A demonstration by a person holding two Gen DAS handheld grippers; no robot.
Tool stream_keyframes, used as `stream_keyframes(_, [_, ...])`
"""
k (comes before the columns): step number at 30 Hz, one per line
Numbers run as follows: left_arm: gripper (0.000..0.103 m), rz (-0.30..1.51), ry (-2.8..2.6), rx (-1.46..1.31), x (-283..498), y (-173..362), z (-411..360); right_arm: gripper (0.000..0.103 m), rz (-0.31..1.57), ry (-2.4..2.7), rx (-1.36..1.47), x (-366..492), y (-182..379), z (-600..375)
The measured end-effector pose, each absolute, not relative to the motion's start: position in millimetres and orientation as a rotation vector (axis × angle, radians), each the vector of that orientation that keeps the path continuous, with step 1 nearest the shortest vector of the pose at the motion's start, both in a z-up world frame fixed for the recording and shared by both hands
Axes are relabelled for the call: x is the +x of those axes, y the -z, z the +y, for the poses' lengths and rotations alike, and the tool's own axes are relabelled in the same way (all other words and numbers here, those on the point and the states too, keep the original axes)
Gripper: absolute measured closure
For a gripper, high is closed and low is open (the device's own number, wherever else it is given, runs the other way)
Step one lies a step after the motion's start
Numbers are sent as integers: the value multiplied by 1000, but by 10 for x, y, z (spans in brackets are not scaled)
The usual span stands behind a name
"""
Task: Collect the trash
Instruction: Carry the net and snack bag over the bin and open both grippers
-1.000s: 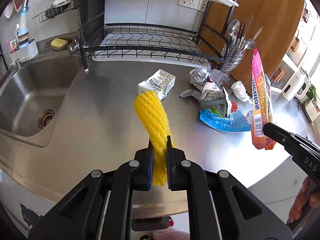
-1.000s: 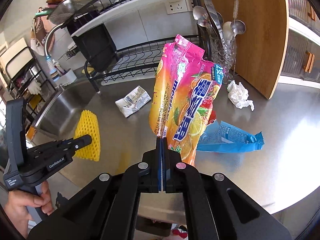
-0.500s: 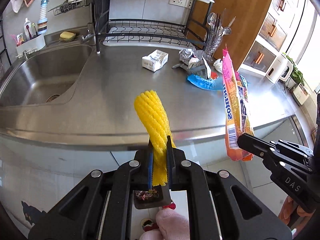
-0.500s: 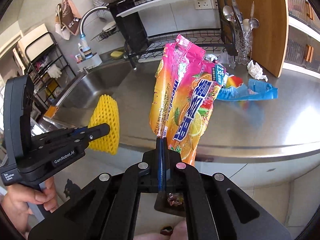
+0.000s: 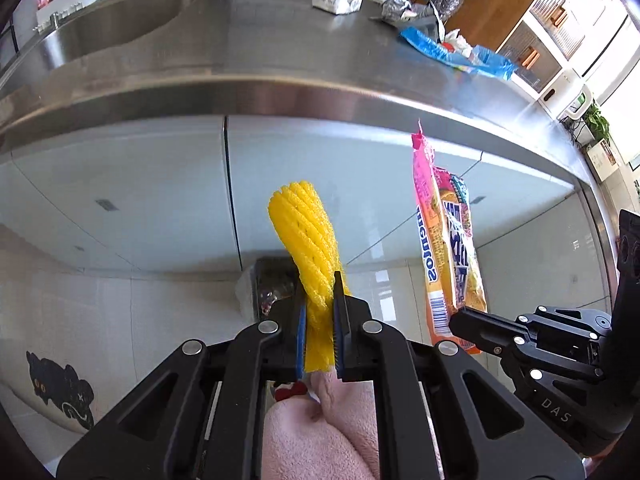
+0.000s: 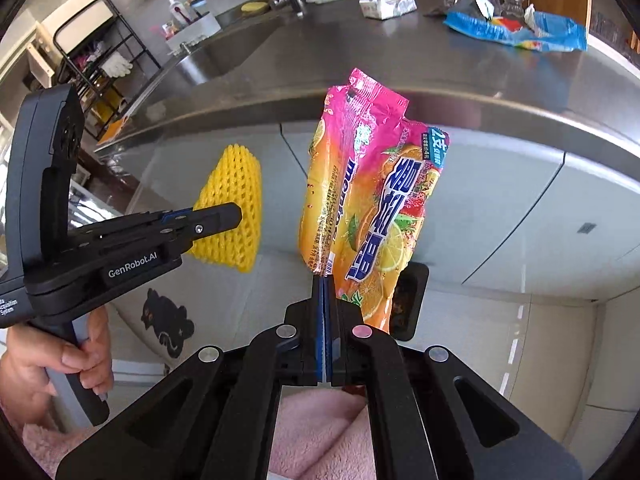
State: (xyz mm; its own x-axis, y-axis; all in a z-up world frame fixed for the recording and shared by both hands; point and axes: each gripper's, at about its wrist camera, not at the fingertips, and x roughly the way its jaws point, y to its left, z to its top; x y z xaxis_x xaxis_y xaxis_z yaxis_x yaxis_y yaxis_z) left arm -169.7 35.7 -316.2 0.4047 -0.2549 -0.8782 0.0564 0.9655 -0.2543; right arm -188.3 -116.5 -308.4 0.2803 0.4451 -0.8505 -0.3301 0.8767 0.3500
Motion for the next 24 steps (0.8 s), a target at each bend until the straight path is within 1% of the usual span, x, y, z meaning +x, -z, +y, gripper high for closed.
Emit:
stream_keyframes(4, [94,1219,237,-226,-1666,3543,341,101,1292,-511,154,-1876,3548,-1152])
stream_keyframes(9, [94,1283,253,-239,-1468,4016,326,101,1372,-477,172,-1770,4094,-1125])
stream_keyframes(20, [94,1403,300,-193,-998,4915,158,101,1443,-428,262,-1365,4931,-1086])
stream_keyframes(24, [94,1429,305,-194,-907,5186,121,101,1473,-417,245,-1276,5207,-1022])
